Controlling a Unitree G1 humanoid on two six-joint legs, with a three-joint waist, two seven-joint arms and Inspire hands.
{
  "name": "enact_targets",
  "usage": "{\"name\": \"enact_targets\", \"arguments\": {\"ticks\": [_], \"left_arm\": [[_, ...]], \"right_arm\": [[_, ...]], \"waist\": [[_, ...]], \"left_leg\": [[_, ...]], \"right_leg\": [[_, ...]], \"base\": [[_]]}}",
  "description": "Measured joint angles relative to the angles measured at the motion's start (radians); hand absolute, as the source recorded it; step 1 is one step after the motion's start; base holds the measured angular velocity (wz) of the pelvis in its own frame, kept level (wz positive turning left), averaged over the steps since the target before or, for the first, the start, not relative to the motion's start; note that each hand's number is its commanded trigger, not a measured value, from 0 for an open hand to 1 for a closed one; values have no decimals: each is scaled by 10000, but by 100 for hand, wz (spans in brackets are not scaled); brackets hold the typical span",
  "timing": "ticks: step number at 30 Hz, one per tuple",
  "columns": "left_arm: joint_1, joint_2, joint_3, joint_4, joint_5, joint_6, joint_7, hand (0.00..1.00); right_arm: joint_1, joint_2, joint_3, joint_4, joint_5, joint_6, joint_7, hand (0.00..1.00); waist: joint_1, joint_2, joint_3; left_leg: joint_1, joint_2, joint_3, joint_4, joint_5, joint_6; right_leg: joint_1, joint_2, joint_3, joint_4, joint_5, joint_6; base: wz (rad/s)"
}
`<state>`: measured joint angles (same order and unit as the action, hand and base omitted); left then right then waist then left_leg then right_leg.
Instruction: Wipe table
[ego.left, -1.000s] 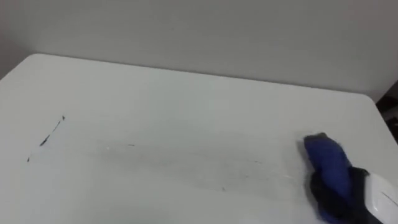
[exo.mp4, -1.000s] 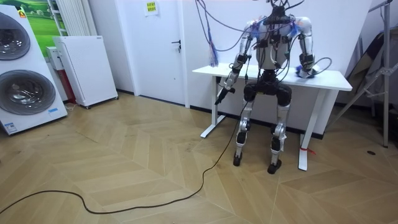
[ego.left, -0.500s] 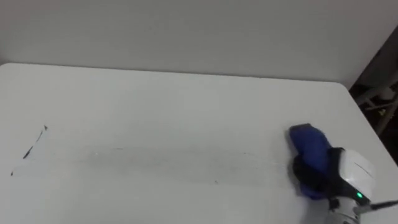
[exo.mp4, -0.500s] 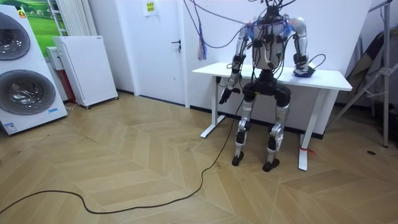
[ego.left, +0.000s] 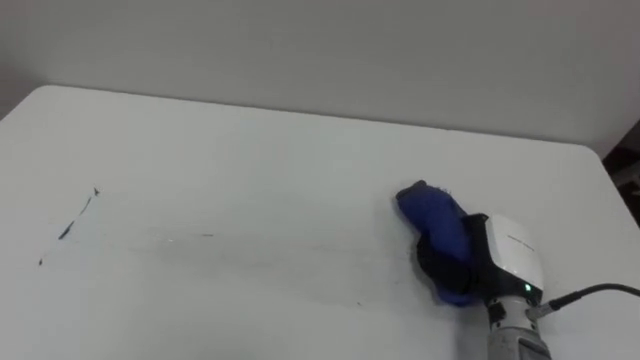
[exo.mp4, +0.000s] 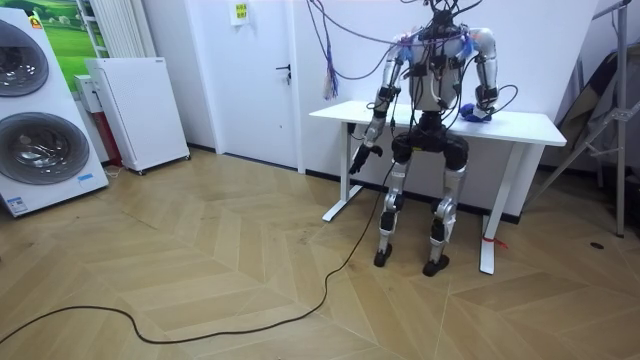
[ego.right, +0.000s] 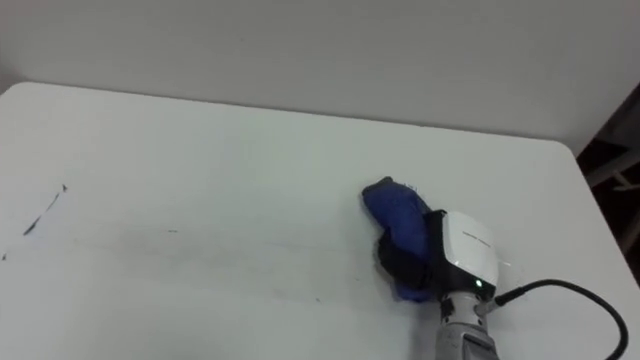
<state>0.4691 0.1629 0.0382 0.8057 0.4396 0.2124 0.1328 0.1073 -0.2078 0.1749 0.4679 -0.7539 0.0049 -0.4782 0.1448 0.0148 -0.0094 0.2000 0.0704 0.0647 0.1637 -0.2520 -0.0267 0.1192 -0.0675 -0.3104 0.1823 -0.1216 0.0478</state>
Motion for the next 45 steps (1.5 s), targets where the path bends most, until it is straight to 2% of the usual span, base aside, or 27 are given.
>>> {"name": "enact_targets", "arguments": {"ticks": [3,4,5,6,10,14,21,24,29,32,37,41,45], "left_arm": [[49,-22,-10,-337,13,2,8,0],[48,-33,-11,-378,13,4,17,0],[36,-62,-11,-417,13,2,48,0],[28,-115,-11,-445,13,2,93,0],[-81,-243,-46,-604,13,-14,126,0],[-243,-245,-116,-597,4,-23,127,0],[-542,-316,-118,-296,-160,-239,262,0],[-568,-341,-98,-317,-167,-239,242,0],[-745,-310,-39,-317,-575,-378,71,0],[-914,-279,-24,-286,-655,-552,-91,0],[-1165,-243,15,-307,-849,-701,-362,0],[-1264,-204,25,12,-810,-758,-390,0],[-1230,-182,400,406,-812,-786,-427,0]], "right_arm": [[-13,-3,-4,21,-1,22,23,100],[-16,-3,-4,16,-1,30,25,71],[-8,-1,-1,3,-2,36,30,21],[15,0,0,-22,-2,36,39,0],[95,5,4,-50,-12,37,40,0],[111,11,6,-19,-14,42,37,0],[118,94,-30,-113,-124,-29,7,0],[179,96,-86,-471,-207,0,217,0],[497,78,-108,-1385,-157,69,792,0],[541,77,-131,-1693,98,36,905,0],[550,37,-594,-2801,171,-44,1200,0],[549,28,-1104,-3457,151,-52,1457,0],[550,8,-1408,-4037,108,-48,1583,0]], "waist": [[20,3,-2],[21,5,-3],[23,6,-4],[21,5,-4],[-15,6,-6],[-32,2,-5],[-45,-59,14],[-52,-63,7],[-341,-92,17],[-537,-139,66],[-632,-208,99],[-775,-247,81],[-849,-388,68]], "left_leg": [[11,0,-2,8,0,-1],[12,0,-2,7,0,-1],[14,0,0,7,0,-1],[20,0,5,6,0,-1],[29,2,15,2,-1,-1],[54,3,14,-2,-1,-1],[58,7,39,-38,-3,-2],[15,11,162,-80,-3,-1],[-18,10,197,-121,-1,1],[-20,6,205,-121,0,2],[-142,1,406,-137,-1,3],[-141,2,407,-145,-1,2],[-75,6,474,-113,2,4]], "right_leg": [[11,1,37,2,-9,-8],[10,1,44,3,-11,-10],[9,2,52,5,-15,-10],[9,3,57,7,-16,-9],[3,12,69,15,-16,-9],[19,17,90,17,-15,-10],[-12,23,126,27,-17,-7],[-139,35,243,57,-17,-8],[-209,44,324,61,-20,-2],[-235,40,338,89,-26,8],[-533,52,632,251,-67,0],[-540,62,648,242,-68,-1],[-538,85,745,245,-69,-1]], "base": [[0],[0],[0],[0],[0],[0],[0],[-11],[-2],[0],[-12],[0],[-6]]}}
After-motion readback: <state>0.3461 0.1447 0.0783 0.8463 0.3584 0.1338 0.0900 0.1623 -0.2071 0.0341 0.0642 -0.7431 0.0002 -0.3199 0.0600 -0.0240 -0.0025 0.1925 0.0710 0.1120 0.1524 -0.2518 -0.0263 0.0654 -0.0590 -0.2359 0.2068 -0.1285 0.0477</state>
